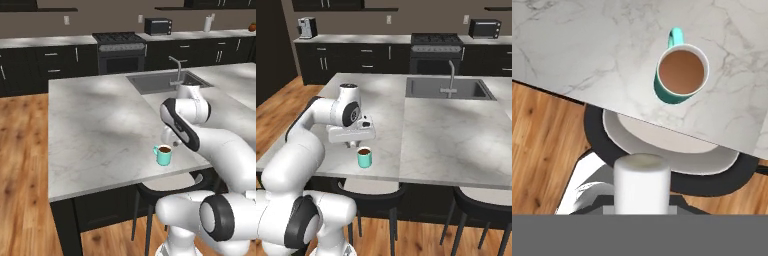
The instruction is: Pick up the marshmallow and place it in the cup of hot chocolate on the dining counter.
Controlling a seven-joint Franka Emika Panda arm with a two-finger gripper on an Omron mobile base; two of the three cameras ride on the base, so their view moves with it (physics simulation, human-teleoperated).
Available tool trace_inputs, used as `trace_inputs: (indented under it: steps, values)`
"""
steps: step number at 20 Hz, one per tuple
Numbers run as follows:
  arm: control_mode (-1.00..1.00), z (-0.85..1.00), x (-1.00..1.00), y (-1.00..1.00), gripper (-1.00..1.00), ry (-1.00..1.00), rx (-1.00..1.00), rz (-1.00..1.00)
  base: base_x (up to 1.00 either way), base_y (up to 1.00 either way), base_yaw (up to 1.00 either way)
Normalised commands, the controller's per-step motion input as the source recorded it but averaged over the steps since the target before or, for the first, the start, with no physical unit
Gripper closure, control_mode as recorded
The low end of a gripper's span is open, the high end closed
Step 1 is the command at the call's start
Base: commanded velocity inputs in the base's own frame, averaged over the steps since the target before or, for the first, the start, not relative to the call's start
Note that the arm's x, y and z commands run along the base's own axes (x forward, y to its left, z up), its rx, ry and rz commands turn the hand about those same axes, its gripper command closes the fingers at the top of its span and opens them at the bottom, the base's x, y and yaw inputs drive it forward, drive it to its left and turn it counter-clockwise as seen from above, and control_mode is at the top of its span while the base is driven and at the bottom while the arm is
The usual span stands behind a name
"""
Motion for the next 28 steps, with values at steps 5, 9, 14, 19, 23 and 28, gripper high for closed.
trace_inputs:
  steps: [5,9,14,19,23,28]
  values:
    - [-1.0,-0.3,0.33,0.0,1.0,0.06,-0.01,0.0,0.0,0.0,0.0]
    - [-1.0,-0.32,0.27,0.0,1.0,0.05,-0.01,0.0,0.0,0.0,0.0]
    - [-1.0,-0.26,0.27,0.0,1.0,0.02,0.0,0.0,0.0,0.0,0.0]
    - [-1.0,-0.22,0.24,0.0,1.0,0.01,0.0,0.0,0.0,0.0,0.0]
    - [-1.0,-0.22,0.21,0.0,1.0,0.0,0.0,0.0,0.0,0.0,0.0]
    - [-1.0,-0.11,0.29,0.0,1.0,0.0,0.0,0.0,0.0,0.0,0.0]
